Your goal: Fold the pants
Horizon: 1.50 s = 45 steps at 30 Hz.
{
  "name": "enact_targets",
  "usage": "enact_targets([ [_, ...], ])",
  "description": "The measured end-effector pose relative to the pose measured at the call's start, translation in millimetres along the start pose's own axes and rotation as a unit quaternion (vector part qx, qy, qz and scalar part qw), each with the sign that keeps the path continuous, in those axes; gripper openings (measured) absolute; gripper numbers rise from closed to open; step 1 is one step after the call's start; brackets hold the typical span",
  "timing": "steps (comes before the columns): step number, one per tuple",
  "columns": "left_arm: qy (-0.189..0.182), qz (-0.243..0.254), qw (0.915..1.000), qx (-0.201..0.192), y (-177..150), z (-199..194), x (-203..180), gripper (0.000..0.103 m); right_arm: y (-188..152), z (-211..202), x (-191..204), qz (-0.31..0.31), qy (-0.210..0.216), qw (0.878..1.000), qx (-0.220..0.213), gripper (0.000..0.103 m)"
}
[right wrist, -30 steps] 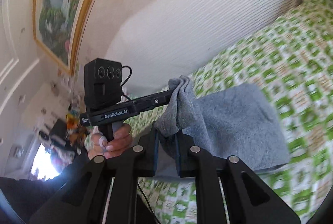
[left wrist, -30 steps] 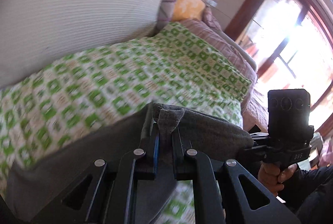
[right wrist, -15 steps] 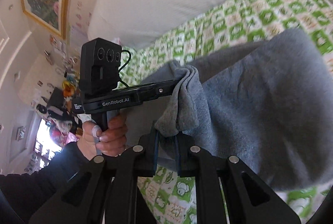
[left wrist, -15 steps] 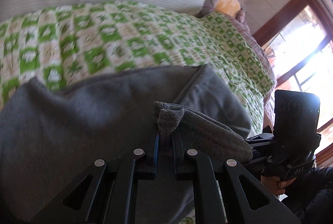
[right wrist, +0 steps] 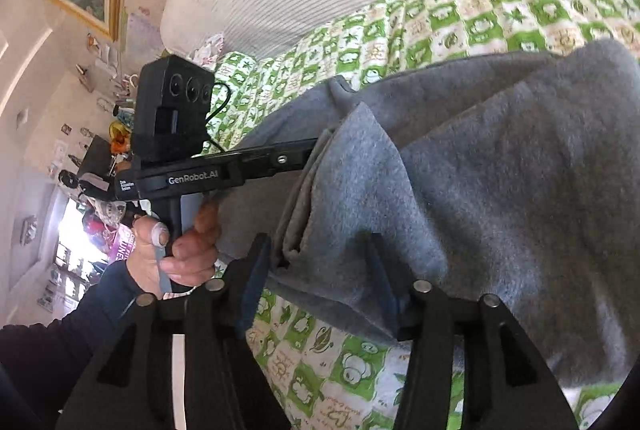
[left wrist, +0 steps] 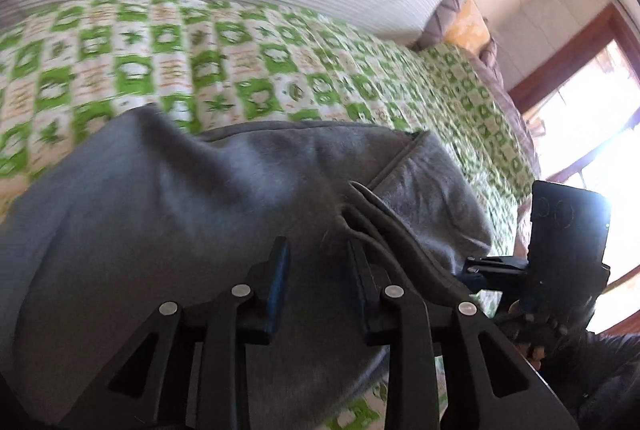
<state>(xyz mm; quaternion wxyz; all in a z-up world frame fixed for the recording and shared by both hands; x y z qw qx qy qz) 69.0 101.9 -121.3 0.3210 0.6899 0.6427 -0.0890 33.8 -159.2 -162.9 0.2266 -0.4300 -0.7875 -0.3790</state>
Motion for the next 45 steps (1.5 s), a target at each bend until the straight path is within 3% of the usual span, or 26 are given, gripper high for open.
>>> enact_targets([
  [4,-0.003,-0.035,0.9991,-0.023,-16,-20,-4,0.049,0,-21,-3,0.005,0.001,1.0,-0.021,0.052],
  [10,-0.001,-0.09,0.996,-0.004,-27,-2,-15,0.056,6,-63,-29,0.029,-0.041,0.996,-0.067,0.052],
  [15,0.023,-0.119,0.992,0.034,-33,34,-21,0.056,24,-84,-50,0.045,-0.115,0.988,-0.089,0.052],
  [18,0.024,-0.13,0.9905,0.035,-26,46,-21,0.056,39,-88,-61,0.05,-0.188,0.977,-0.091,0.052],
  [19,0.023,-0.127,0.9913,0.027,-22,48,-22,0.055,43,-87,-66,0.052,-0.214,0.971,-0.093,0.052],
  [20,0.023,-0.122,0.992,0.021,-19,49,-23,0.046,45,-85,-70,0.053,-0.228,0.968,-0.091,0.052],
  [21,0.02,-0.117,0.9928,0.018,-15,50,-25,0.035,48,-82,-74,0.053,-0.234,0.967,-0.084,0.052],
  [22,0.012,-0.113,0.9933,0.019,-11,50,-27,0.016,50,-77,-79,0.055,-0.235,0.968,-0.073,0.046],
  [24,0.019,-0.101,0.9947,0.005,-6,42,-35,0.014,52,-70,-83,0.055,-0.258,0.962,-0.063,0.034],
  [25,0.029,-0.096,0.995,0.001,-5,39,-37,0.014,52,-71,-84,0.055,-0.263,0.961,-0.067,0.033],
  [27,0.053,-0.098,0.9937,0.008,-9,42,-31,0.014,53,-74,-89,0.061,-0.26,0.961,-0.076,0.033],
  [30,0.059,-0.122,0.9904,0.028,-24,55,-15,0.016,52,-59,-104,0.073,-0.266,0.96,-0.042,0.033],
  [32,0.057,-0.133,0.9894,0.013,-31,44,-12,0.024,53,-63,-97,0.066,-0.253,0.964,-0.052,0.034],
  [36,0.091,-0.143,0.9854,-0.018,-44,18,-12,0.035,54,-73,-71,0.042,-0.211,0.974,-0.067,0.034],
  [45,0.092,-0.229,0.965,-0.087,-96,-32,8,0.037,66,-43,-4,-0.038,-0.17,0.984,-0.04,0.035],
])
Point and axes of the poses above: each gripper's, at about its wrist camera, not at the fingertips, and z roughly the way its jaws point, x to its left, y to its top, the point moved 1 cm from there along z, roughly the way its jaws point, and after that the axes turned 11 degrees about x, right-handed, at the moved point
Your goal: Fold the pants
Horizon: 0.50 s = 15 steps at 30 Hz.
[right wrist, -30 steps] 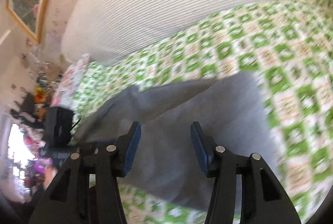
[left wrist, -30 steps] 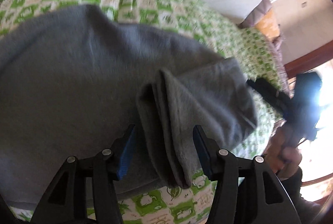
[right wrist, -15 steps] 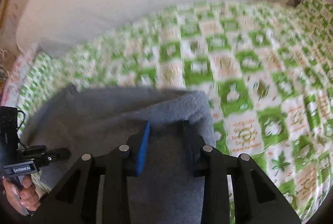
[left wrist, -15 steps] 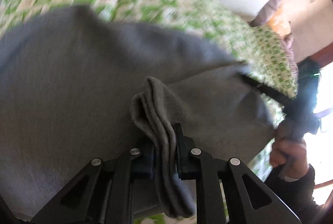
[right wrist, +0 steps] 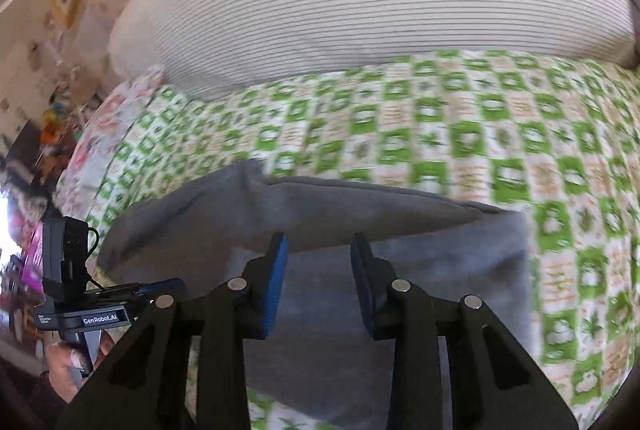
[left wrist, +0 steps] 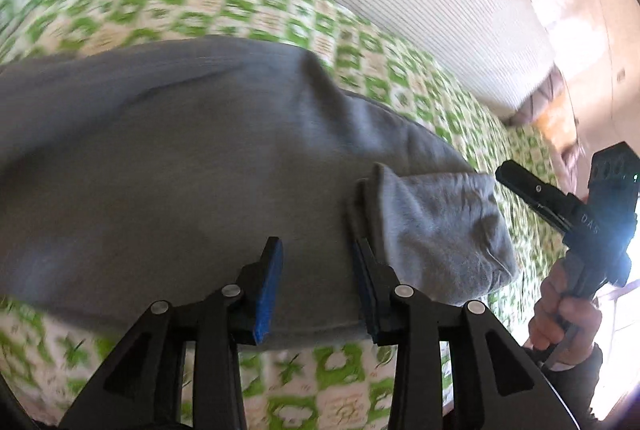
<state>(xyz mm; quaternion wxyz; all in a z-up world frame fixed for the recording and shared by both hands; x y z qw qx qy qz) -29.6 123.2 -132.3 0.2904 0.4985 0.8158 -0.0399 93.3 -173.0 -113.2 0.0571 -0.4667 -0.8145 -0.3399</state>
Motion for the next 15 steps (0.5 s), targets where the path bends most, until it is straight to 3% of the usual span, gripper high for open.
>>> enact_targets([
  [7,-0.01,-0.081,0.9958,-0.04,-19,-32,49,0.037,10,27,51,-0.044,0.033,0.998,0.028,0.035],
  [15,-0.017,-0.134,0.9881,-0.074,-28,-55,89,0.038,24,59,88,-0.06,0.062,0.995,0.055,0.036],
])
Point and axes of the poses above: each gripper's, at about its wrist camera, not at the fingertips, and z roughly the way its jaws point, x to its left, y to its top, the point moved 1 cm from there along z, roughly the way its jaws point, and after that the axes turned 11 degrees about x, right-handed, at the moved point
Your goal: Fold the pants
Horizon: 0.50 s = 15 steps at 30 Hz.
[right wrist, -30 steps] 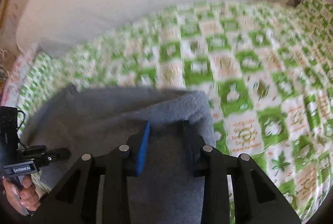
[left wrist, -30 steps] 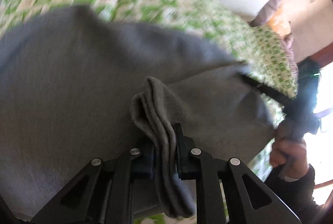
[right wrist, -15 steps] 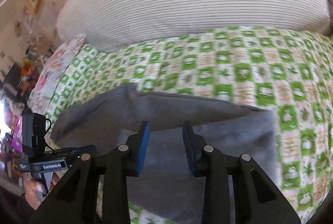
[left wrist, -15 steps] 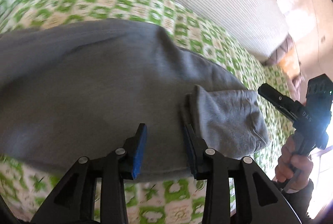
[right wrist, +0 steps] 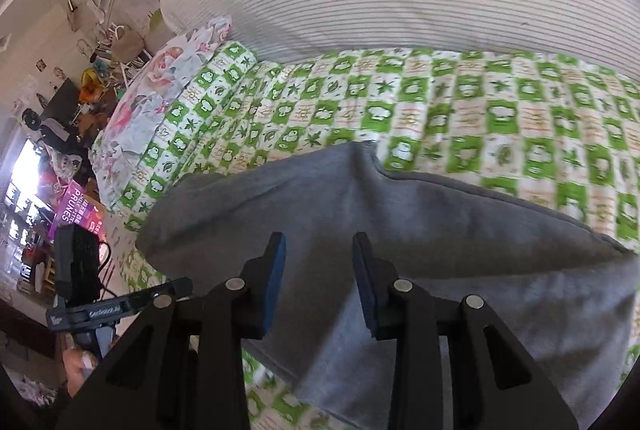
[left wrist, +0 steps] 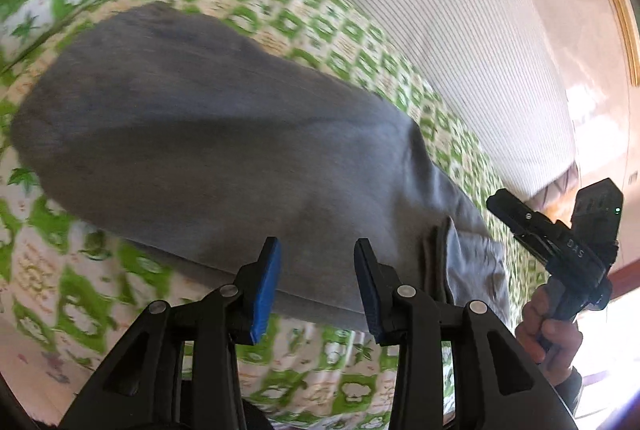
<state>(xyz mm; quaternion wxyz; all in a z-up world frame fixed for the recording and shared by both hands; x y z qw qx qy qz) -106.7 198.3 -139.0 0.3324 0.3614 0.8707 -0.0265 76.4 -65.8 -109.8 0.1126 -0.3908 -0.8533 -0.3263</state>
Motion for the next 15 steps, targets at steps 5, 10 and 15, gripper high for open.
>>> enact_targets([
  [5,0.018,-0.024,0.9991,-0.029,10,-19,24,0.043,22,31,15,0.002,0.012,1.0,0.024,0.044],
  [10,0.054,-0.078,0.993,-0.071,16,-46,62,0.051,48,54,26,-0.003,0.008,1.0,0.029,0.048],
  [15,0.049,-0.12,0.9883,-0.08,8,-56,90,0.052,74,79,63,-0.049,0.026,0.997,0.048,0.049],
])
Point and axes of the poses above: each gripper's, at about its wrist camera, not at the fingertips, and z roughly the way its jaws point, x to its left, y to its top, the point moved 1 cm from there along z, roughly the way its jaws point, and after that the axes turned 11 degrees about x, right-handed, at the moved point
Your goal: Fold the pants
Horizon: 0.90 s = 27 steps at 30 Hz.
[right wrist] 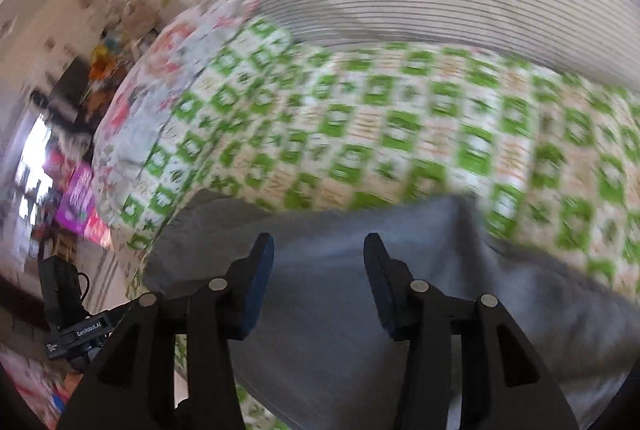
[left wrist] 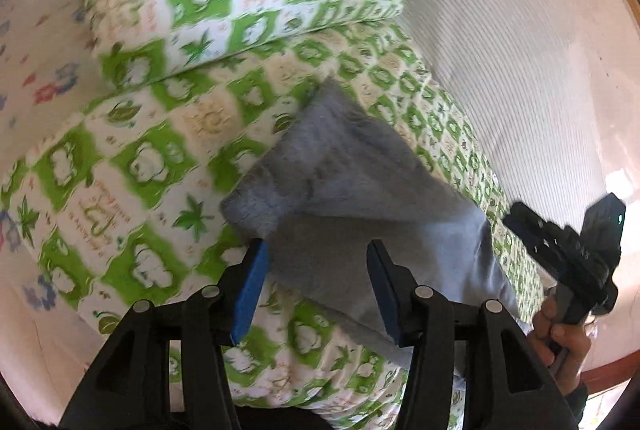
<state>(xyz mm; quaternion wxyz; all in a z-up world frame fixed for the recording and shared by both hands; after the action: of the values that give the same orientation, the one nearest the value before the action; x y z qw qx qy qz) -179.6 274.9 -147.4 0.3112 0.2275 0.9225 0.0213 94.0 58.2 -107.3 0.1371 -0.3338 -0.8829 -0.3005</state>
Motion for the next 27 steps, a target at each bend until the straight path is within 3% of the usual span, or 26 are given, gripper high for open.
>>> enact_targets([
  [5,0.026,-0.037,0.999,0.008,-5,6,15,0.052,28,46,55,-0.093,0.001,0.995,0.037,0.049],
  [8,0.02,-0.061,0.9979,0.003,-13,1,29,0.053,39,74,75,-0.134,-0.011,0.988,0.076,0.049],
  [15,0.02,-0.08,0.9966,0.005,-5,9,41,0.059,57,134,100,-0.194,-0.029,0.97,0.141,0.071],
  [17,0.021,-0.079,0.9967,0.004,1,15,36,0.065,57,156,100,-0.203,-0.06,0.962,0.171,0.072],
  [18,0.026,-0.075,0.9968,0.001,4,17,34,0.065,56,165,99,-0.204,-0.064,0.96,0.18,0.069],
  [21,0.049,-0.053,0.9973,-0.01,11,23,25,0.061,60,166,101,-0.206,-0.023,0.963,0.173,0.019],
  [22,0.05,-0.043,0.9977,-0.013,14,24,22,0.043,63,165,104,-0.206,-0.025,0.964,0.166,0.005],
  [23,0.046,-0.033,0.9983,-0.014,17,24,20,0.028,72,159,111,-0.211,-0.036,0.966,0.143,0.005],
  [27,0.025,-0.036,0.999,-0.007,22,27,29,0.022,100,152,117,-0.189,-0.037,0.976,0.1,0.0],
])
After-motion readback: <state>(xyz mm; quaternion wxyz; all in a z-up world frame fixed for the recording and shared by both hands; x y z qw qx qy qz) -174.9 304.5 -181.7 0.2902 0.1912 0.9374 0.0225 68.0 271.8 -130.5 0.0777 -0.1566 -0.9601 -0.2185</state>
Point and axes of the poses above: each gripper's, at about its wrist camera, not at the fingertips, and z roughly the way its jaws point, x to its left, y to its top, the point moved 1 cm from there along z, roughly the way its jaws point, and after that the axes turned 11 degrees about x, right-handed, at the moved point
